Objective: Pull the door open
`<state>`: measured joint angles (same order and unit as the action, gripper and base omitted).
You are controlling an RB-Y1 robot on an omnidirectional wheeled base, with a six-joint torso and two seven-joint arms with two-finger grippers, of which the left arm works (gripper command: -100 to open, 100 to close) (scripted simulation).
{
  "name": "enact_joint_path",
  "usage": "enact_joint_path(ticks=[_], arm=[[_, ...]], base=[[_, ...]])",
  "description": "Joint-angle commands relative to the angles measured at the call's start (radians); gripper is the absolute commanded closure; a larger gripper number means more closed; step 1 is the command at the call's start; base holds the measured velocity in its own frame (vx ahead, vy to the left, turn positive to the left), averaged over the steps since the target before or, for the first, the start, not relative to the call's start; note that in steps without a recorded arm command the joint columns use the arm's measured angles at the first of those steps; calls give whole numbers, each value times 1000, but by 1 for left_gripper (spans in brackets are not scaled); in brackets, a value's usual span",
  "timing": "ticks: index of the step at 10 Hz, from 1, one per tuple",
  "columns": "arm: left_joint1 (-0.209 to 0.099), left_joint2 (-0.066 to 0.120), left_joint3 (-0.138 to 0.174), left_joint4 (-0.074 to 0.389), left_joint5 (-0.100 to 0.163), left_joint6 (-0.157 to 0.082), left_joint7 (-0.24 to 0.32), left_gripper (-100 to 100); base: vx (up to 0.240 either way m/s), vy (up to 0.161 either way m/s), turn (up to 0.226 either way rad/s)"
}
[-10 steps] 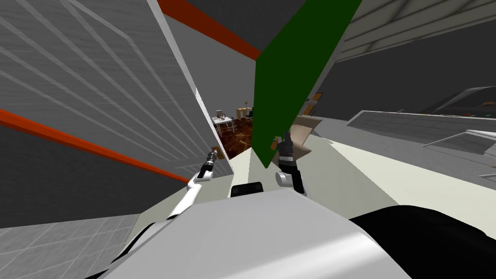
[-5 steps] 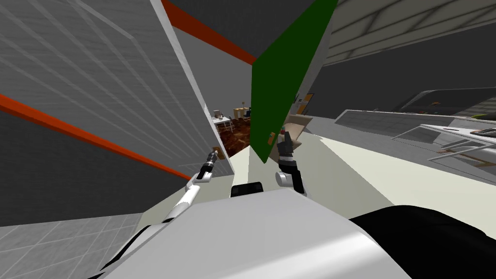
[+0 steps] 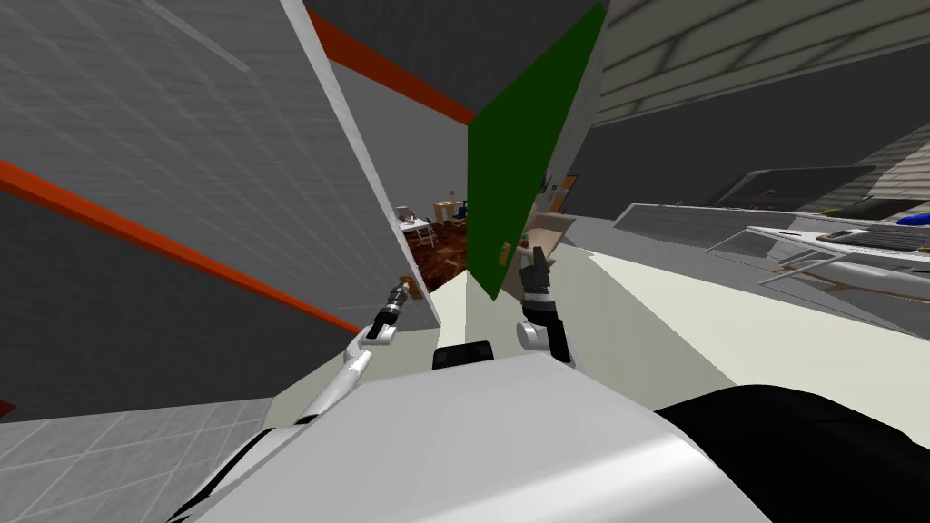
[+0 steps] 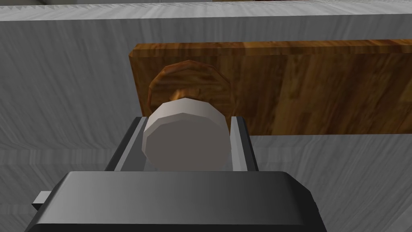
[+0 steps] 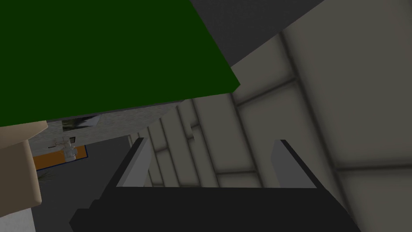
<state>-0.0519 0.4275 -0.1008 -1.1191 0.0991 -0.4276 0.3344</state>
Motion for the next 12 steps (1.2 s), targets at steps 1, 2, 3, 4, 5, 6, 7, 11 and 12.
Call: enact_joint_path(ticks=[1, 2, 3, 4, 5, 6, 7, 11, 12], arm=[[19, 19, -23, -19, -1, -12, 19, 100], [27, 31, -36, -28, -1, -19, 31, 100], [35, 42, -48, -37, -2, -26, 42, 100], [42, 52, -58, -44, -2, -32, 51, 100], [47, 59, -66, -50, -2, -37, 59, 100], [45, 54, -61, -48, -3, -30, 52, 100], [64, 79, -81, -58, -3, -52, 72, 100], [102, 139, -121, -84, -1, -106, 116, 100], [108, 147, -127, -88, -1, -113, 122, 100]], base=[[-174, 106, -96], [-195, 133, -108], [-212, 122, -116], [-181, 93, -83], [-174, 87, -66], [-84, 38, -20], [-140, 72, -99], [-183, 107, -108], [-187, 115, -83]])
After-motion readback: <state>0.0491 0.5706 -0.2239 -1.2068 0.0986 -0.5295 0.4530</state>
